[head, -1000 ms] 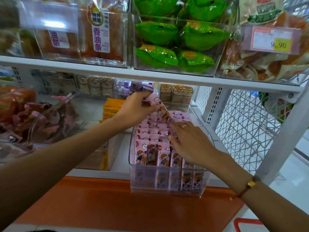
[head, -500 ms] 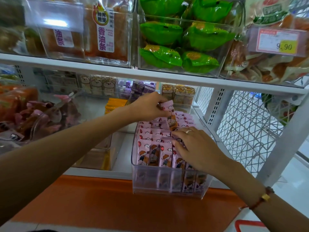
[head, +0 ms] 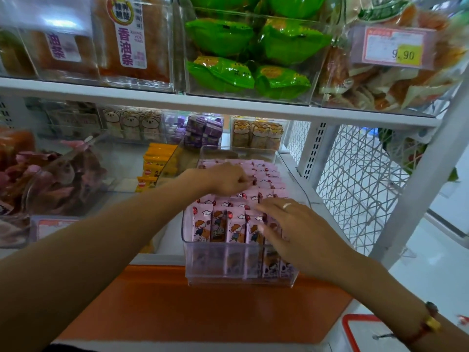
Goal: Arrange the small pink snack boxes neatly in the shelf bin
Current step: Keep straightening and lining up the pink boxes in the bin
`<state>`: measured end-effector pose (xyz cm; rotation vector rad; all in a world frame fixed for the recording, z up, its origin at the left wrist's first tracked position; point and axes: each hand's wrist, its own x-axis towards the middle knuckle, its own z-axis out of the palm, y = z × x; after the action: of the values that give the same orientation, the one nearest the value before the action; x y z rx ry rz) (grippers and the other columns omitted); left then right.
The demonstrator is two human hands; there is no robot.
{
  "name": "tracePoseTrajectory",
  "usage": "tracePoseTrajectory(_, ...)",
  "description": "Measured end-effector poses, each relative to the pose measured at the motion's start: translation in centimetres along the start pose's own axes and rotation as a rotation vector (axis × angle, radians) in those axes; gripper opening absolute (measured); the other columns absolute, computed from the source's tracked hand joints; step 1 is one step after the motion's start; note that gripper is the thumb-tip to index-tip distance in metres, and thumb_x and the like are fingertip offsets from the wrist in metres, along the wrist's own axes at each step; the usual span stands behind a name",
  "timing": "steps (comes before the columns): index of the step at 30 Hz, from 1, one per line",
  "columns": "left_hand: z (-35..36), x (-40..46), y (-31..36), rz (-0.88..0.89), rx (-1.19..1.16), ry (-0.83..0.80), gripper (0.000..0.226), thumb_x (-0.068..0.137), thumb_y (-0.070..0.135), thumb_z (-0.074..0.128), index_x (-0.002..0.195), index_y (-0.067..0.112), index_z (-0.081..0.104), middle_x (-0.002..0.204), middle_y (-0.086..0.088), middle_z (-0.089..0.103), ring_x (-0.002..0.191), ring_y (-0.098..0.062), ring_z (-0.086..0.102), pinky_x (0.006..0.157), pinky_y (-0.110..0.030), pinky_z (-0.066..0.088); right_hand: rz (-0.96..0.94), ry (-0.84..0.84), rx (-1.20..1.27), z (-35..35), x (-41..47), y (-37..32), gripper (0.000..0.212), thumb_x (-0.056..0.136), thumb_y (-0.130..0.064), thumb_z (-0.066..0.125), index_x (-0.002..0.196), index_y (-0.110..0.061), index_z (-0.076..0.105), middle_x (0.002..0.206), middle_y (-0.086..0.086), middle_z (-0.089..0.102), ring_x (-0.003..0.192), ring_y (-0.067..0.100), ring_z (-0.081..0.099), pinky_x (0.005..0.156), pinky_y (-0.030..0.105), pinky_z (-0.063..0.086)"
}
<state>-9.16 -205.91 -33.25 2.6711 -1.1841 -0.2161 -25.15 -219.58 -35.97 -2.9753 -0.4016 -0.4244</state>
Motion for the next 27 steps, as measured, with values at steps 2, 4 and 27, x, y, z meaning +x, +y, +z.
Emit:
tracePoseTrajectory(2, 0.1, -0.2, 0.0, 0.006, 0.021, 0.063, 0.028, 0.102, 0.027, 0.039, 0.102, 0.012, 0.064, 0.098, -0.006, 0.061, 0.087, -0.017, 0.053, 0.078, -0.025, 0.032, -0.009, -0.025, -0.033, 0.1, -0.1, 0.0, 0.048, 0.1, -0.044, 0.033, 0.146, -0.033, 0.031, 0.152, -0.009, 0.033, 0.137, 0.008, 0.029, 0.109, 0.023, 0.018)
tracePoseTrajectory(4, 0.0, -0.4, 0.2, 0.052, 0.021, 0.259, 0.028, 0.099, 0.028, 0.046, 0.117, 0.014, 0.063, 0.113, -0.001, 0.061, 0.099, -0.014, 0.054, 0.075, -0.019, 0.035, -0.013, -0.037, -0.049, 0.2, -0.1, 0.0, 0.047, 0.101, -0.043, 0.03, 0.146, -0.031, 0.031, 0.152, -0.009, 0.033, 0.138, 0.008, 0.028, 0.113, 0.027, 0.016)
tracePoseTrajectory(27, -0.1, -8.2, 4.1, -0.154, -1.058, 1.097, 0.019, 0.098, 0.03, 0.051, 0.106, 0.015, 0.057, 0.102, -0.006, 0.067, 0.097, -0.021, 0.066, 0.085, -0.036, 0.057, -0.016, 0.021, -0.003, 0.0, -0.1, -0.2, 0.041, 0.1, -0.036, 0.037, 0.141, -0.031, 0.04, 0.144, -0.008, 0.044, 0.128, 0.008, 0.041, 0.106, 0.028, 0.029)
